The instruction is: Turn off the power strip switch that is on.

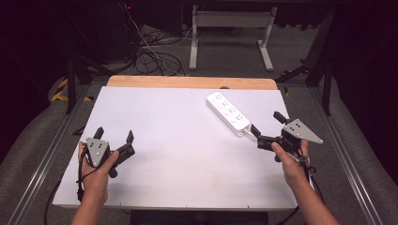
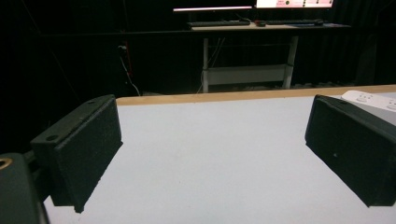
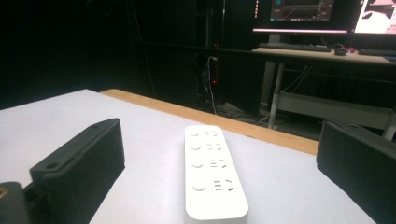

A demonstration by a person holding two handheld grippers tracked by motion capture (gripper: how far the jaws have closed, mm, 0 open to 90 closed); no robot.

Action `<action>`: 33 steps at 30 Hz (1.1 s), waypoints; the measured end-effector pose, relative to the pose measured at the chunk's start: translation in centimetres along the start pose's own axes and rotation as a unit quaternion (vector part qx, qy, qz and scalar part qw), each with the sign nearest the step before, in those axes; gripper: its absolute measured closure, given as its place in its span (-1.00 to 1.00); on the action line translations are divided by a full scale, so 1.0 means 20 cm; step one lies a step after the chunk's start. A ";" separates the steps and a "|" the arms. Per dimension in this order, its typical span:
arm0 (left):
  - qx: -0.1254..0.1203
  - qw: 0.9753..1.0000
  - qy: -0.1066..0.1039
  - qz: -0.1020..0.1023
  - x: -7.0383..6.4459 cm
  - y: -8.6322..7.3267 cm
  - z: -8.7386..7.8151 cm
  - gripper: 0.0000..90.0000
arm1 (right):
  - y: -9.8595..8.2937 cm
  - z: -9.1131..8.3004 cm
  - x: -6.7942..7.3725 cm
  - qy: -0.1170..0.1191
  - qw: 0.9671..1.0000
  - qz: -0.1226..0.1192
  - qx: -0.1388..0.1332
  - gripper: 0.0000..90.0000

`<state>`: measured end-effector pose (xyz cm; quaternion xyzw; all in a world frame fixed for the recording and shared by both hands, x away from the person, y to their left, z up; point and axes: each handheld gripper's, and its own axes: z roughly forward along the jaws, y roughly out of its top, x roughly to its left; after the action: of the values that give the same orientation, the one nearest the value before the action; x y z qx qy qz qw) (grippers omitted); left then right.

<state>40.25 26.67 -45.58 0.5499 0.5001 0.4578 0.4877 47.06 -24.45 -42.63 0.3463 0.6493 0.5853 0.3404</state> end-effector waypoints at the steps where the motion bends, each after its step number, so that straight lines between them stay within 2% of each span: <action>1: 0.001 1.000 0.001 0.001 0.00 0.00 0.00 -0.90 | 0.00 0.00 0.00 0.000 1.000 0.001 0.001 -0.97; 12: 0.000 1.000 0.001 0.000 0.00 0.00 0.00 -0.90 | 0.00 0.00 -0.01 -0.002 1.000 0.009 -0.001 -0.96; 33: 0.000 1.000 0.000 0.002 0.00 0.00 0.00 -0.90 | 0.00 0.00 -0.01 0.002 1.000 0.008 0.001 -0.94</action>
<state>40.21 26.64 -45.57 0.5510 0.4991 0.4588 0.4867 47.13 -24.64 -42.71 0.3503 0.6478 0.5884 0.3339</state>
